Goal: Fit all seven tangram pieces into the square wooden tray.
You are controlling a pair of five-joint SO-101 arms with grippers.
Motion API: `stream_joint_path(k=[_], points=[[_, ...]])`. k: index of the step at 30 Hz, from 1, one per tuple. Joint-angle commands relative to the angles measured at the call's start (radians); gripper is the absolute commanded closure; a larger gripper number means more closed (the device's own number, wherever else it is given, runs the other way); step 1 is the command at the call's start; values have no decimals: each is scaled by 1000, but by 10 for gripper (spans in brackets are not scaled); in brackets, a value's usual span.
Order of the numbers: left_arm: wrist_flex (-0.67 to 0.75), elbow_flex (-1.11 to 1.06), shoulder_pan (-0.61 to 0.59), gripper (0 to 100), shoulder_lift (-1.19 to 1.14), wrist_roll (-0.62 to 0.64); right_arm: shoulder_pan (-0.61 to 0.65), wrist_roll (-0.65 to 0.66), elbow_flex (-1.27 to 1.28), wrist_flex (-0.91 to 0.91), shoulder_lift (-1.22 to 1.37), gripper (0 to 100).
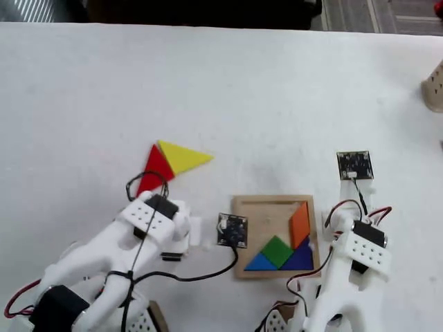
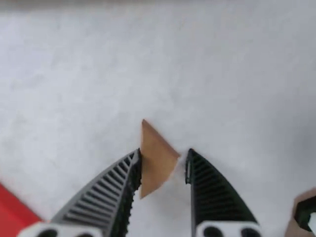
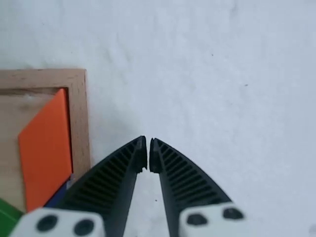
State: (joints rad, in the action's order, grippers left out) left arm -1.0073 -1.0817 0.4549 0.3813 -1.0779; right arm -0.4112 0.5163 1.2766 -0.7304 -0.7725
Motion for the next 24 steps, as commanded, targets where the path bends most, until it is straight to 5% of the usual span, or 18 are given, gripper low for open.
stream_joint_path(k=[1, 7, 18, 24], points=[[21, 51, 18, 916, 5, 18, 8, -3, -6, 13, -5, 978], [21, 78, 24, 916, 5, 195, 8, -3, -6, 15, -5, 978], [14, 160, 16, 916, 7, 310, 7, -3, -6, 16, -5, 978], [-38, 302, 25, 916, 7, 585, 7, -3, -6, 15, -5, 978]])
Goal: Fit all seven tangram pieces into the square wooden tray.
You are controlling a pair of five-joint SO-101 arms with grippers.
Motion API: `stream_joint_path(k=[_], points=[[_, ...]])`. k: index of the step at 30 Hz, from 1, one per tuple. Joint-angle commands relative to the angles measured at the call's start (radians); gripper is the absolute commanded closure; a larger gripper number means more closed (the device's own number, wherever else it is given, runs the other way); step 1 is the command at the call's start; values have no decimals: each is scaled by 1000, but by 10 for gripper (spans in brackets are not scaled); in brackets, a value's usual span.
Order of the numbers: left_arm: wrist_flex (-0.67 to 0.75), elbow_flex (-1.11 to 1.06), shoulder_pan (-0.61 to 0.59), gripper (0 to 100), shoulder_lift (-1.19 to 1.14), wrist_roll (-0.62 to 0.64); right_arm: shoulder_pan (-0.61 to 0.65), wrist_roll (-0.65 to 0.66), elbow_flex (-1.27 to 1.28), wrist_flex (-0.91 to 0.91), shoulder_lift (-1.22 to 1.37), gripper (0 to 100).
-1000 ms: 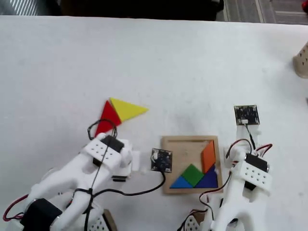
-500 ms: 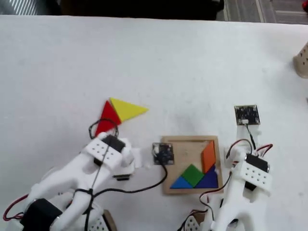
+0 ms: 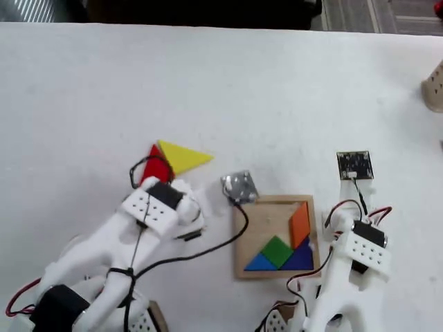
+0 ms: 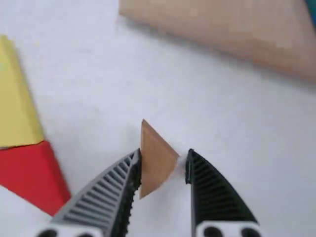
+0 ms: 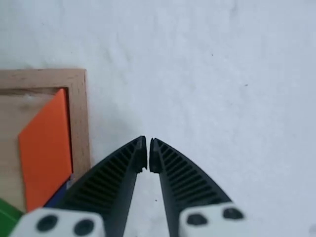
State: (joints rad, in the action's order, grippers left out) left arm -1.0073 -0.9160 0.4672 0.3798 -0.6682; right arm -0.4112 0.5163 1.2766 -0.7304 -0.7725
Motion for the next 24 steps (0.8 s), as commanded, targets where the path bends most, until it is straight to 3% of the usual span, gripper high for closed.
stream_joint_path(k=[1, 5, 8, 16, 20, 24], points=[[-49, 170, 15, 916, 8, 232, 7, -3, -6, 15, -5, 978], [-51, 245, 27, 916, -1, 479, 7, -3, -6, 15, -5, 978], [-21, 252, 102, 916, -1, 597, 5, -3, -6, 15, -5, 978], [101, 247, 364, 916, -2, 626, -61, -6, -6, 16, -12, 979], [183, 261, 394, 916, -42, 717, -122, -11, -6, 19, -7, 978], [209, 367, 395, 863, -223, 760, -139, -14, -6, 19, -8, 978]])
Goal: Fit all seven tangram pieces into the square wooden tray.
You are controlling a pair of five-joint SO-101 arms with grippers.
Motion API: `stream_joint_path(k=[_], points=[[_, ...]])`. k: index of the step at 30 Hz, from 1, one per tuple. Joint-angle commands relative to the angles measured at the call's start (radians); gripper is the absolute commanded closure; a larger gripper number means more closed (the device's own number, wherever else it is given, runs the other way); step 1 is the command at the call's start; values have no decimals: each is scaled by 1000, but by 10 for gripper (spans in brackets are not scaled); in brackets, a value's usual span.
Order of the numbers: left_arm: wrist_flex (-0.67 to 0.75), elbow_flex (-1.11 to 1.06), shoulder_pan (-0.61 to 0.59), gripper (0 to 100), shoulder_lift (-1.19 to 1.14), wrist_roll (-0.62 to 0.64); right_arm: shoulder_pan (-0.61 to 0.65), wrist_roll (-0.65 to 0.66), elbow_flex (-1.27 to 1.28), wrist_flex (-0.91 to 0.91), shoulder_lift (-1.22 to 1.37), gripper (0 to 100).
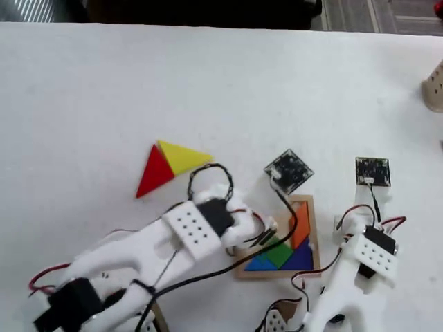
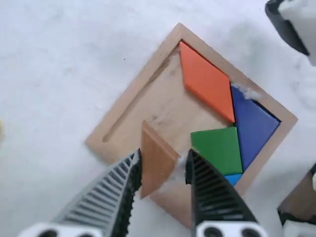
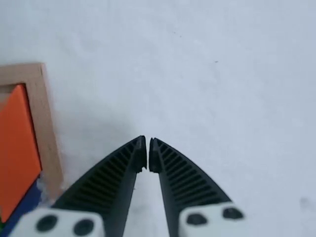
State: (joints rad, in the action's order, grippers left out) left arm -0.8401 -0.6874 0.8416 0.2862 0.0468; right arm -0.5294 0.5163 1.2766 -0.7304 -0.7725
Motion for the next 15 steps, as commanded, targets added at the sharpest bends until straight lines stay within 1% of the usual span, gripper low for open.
stream_joint_path(k=[1, 4, 7, 13, 15], points=[[38, 176, 21, 849, -191, 44, -21, -14, -6, 19, -8, 978], [32, 273, 33, 822, -352, 43, -21, -14, -6, 19, -8, 978], [9, 324, 56, 811, -424, 38, -21, -14, -6, 19, -8, 978], [-34, 322, 68, 769, -395, 35, -16, -14, -6, 19, -7, 978], [-95, 327, 48, 762, -338, 32, -15, -14, -6, 19, -7, 978]])
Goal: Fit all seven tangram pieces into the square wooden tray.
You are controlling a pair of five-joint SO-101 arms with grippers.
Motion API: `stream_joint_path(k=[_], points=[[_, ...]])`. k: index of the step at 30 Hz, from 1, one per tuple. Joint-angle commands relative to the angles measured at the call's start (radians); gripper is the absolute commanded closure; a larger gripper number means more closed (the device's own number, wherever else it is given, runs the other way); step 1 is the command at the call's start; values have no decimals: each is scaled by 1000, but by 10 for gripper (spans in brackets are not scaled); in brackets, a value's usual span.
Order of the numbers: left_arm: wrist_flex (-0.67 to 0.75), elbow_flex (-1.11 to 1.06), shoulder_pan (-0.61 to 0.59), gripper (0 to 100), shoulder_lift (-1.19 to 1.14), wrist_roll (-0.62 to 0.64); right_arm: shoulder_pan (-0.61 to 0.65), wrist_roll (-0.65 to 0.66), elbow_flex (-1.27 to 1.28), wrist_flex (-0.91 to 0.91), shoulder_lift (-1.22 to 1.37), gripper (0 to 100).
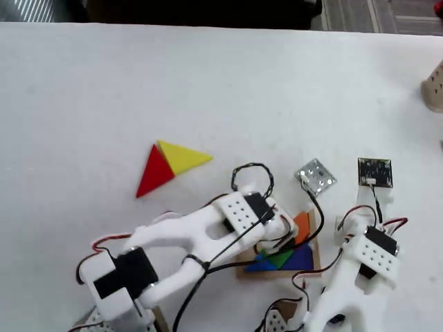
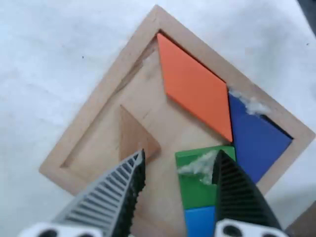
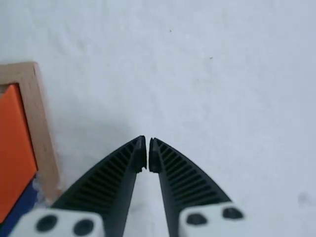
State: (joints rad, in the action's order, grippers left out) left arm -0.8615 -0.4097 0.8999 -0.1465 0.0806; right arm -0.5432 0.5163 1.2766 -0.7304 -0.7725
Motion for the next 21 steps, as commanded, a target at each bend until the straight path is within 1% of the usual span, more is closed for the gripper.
stream_joint_path(k=[1, 4, 6, 8, 10, 13, 15, 17, 19, 21], points=[[-104, 52, -24, 761, 136, -20, -1, -14, -6, 19, -7, 978], [-175, 26, -68, 762, 288, -78, 1, -14, -6, 19, -8, 978], [-184, -26, -114, 762, 390, -86, 1, -14, -6, 19, -8, 978], [-152, -107, -177, 762, 476, -89, 2, -11, -6, 19, -7, 978], [-86, -201, -252, 762, 530, -83, 7, -9, -6, 16, -7, 978], [-2, -285, -380, 762, 544, -81, 41, -6, -6, 15, -7, 979], [3, -301, -479, 763, 544, -78, 45, -6, -6, 15, -7, 981], [5, -319, -584, 772, 544, -40, 45, -6, -6, 15, -8, 981], [12, -338, -685, 815, 544, 3, 48, -11, -9, 13, -15, 981], [15, -342, -763, 884, 544, 18, 85, -14, -14, 10, -15, 981]])
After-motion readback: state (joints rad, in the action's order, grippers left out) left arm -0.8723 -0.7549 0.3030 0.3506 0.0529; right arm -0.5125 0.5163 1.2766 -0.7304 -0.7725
